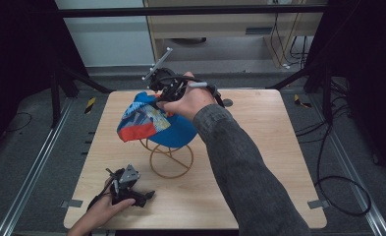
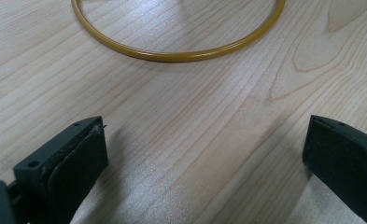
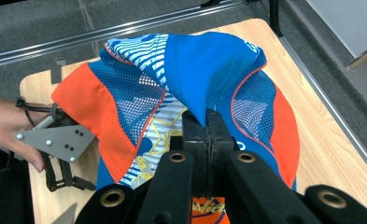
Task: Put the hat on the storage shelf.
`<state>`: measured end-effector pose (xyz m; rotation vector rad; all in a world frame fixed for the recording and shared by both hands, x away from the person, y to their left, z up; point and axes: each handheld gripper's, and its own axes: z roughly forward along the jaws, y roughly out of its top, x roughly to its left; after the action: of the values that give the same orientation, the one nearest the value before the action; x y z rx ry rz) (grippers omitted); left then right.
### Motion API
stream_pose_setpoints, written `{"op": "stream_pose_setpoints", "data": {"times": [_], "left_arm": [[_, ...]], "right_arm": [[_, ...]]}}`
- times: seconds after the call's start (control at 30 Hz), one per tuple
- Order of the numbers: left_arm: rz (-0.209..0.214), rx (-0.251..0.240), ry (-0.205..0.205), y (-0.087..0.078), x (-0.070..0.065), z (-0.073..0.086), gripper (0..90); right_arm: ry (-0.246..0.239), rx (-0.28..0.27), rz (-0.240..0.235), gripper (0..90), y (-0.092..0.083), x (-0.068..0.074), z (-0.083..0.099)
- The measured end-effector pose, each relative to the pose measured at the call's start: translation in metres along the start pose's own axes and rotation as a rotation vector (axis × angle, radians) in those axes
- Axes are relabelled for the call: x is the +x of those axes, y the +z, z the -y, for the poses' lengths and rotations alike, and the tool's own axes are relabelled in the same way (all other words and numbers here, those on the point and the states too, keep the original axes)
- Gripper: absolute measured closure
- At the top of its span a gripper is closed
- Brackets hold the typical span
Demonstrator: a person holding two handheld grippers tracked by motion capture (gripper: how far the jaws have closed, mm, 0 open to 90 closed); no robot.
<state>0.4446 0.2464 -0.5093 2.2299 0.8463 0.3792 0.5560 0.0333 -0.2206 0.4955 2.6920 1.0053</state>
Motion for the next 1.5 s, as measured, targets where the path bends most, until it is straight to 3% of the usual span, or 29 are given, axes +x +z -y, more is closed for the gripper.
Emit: {"op": "stream_pose_setpoints", "data": {"times": [0.3,0.53,0.77,1.1,1.2,1.5], "left_arm": [[0.001,-0.002,-0.002,0.0,0.0,0.0,0.0],[0.0,-0.002,-0.001,0.0,0.0,0.0,0.0],[0.0,-0.002,-0.002,0.0,0.0,0.0,0.0],[-0.001,-0.002,-0.002,0.0,0.0,0.0,0.0],[0.0,-0.001,-0.002,0.0,0.0,0.0,0.0],[0.001,-0.002,-0.001,0.0,0.0,0.0,0.0]], "right_arm": [[-0.008,0.025,-0.003,89.3,0.006,0.003,0.001],[-0.007,0.014,-0.007,89.2,0.005,0.003,0.002],[0.028,0.005,-0.005,89.0,0.002,-0.004,0.012],[0.016,0.011,-0.015,88.5,0.01,-0.001,0.006],[0.021,0.008,-0.015,83.7,0.01,-0.002,0.007],[0.043,-0.016,0.002,57.3,0.004,0.0,0.011]]}}
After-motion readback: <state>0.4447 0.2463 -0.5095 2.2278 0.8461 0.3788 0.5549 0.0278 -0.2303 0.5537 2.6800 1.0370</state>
